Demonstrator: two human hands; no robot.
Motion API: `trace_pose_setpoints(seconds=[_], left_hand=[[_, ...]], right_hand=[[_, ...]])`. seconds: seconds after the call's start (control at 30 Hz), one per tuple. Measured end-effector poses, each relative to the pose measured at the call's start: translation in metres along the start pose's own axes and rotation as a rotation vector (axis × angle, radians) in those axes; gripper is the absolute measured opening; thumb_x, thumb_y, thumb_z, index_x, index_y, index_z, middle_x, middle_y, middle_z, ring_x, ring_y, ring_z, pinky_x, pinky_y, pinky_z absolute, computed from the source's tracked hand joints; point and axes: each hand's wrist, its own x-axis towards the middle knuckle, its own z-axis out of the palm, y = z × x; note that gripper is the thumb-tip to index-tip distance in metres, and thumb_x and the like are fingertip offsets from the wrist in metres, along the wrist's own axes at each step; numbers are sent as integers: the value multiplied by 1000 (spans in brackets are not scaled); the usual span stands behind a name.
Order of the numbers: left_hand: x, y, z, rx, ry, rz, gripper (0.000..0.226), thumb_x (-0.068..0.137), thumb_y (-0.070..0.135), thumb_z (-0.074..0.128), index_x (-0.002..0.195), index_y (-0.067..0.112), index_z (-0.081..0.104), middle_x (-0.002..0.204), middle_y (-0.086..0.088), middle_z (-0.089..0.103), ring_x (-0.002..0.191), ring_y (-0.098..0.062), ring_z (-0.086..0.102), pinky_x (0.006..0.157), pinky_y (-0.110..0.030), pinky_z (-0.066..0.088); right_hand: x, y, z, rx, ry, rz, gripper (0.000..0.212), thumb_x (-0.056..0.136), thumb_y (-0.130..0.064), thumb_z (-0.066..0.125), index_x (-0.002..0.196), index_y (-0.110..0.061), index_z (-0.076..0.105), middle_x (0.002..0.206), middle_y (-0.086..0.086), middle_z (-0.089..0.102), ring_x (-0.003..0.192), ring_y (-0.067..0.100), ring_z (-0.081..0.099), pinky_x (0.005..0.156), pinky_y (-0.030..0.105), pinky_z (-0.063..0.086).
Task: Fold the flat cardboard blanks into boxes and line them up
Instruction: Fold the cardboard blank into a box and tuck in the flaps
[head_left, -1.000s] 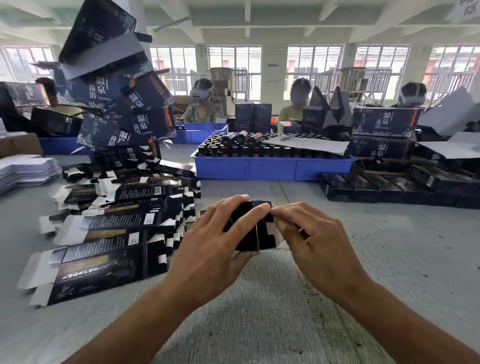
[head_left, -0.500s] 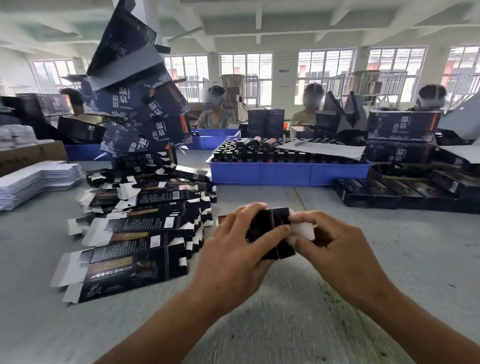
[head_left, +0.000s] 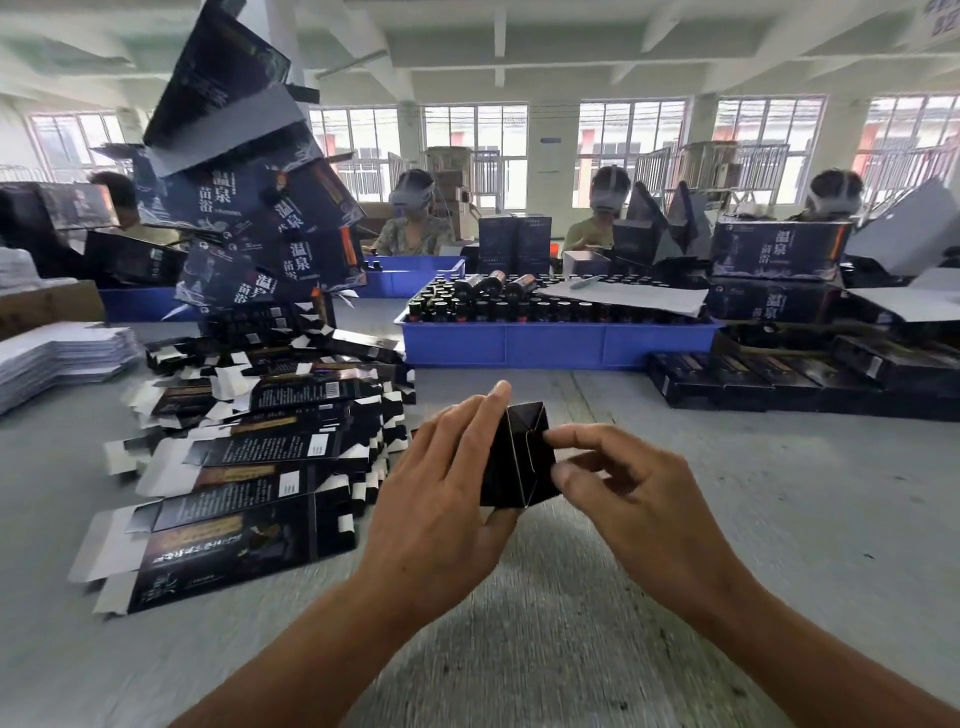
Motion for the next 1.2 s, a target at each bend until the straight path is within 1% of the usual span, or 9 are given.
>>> trace_pose_setpoints(seconds=[0.13,0.33,0.67,0.73,0.8,0.9,1.0,1.07,1.2], left_hand=[[-1,7,2,15,3,16,97,78,39,76,156,17,24,145,1,40,128,-20,48,99,-38,47],[0,12,1,12,13,56,85,80,42,70,151,16,32,143,-1,44,128,-20,49,101,-29,39],[-1,11,2,-42,6,19,89,77,38,74,152,18,30,143,3,39,128,-18,46,100,-31,40],[0,11,0,-48,0,10,87,79,40,72,152,18,30,143,4,40,128,-19,46,101,-32,41],[0,13,0,-43,-11,38,82,83,43,66,152,19,30,145,4,40,131,-19,46,104,-32,40],[0,15,2,-60,-49,110,79,87,39,62,155,20,27,154,5,38,144,-15,35,119,-23,26],[-2,14,5,-63,-112,165,92,85,26,76,158,23,20,164,1,28,154,-17,19,123,-39,26],[-2,15,5,-65,-89,137,96,82,19,77,158,24,19,165,-2,24,154,-22,17,120,-49,29],[2,14,0,-191,50,-157,71,92,36,62,154,27,27,160,2,31,148,-11,26,117,-33,28]], right_hand=[[4,2,-1,76,16,89,17,87,-33,74,103,-36,68,97,-23,72,86,1,70,68,19,54],[5,2,-4,106,58,88,13,81,-19,81,88,-28,75,83,-14,76,79,4,71,69,18,54],[5,4,-8,148,-35,91,15,86,-28,78,99,-28,73,93,-12,76,83,5,71,67,15,52],[5,2,-8,128,-33,82,23,83,-40,78,103,-33,70,97,-16,74,86,3,71,68,16,53],[3,1,-5,77,-46,77,48,74,-60,78,116,-41,63,104,-22,70,95,-1,68,72,15,55],[0,1,0,-38,-97,107,76,67,-76,69,134,-57,41,114,-25,62,106,-6,62,79,16,56],[2,4,3,45,-45,138,59,82,-49,75,133,-54,46,113,-21,62,100,-10,62,70,13,55],[7,8,1,156,44,189,55,80,-32,77,128,-45,53,107,-10,66,93,-3,67,66,16,56],[15,23,-10,304,59,338,76,46,-29,77,120,-28,59,98,-1,74,92,16,72,75,31,59]])
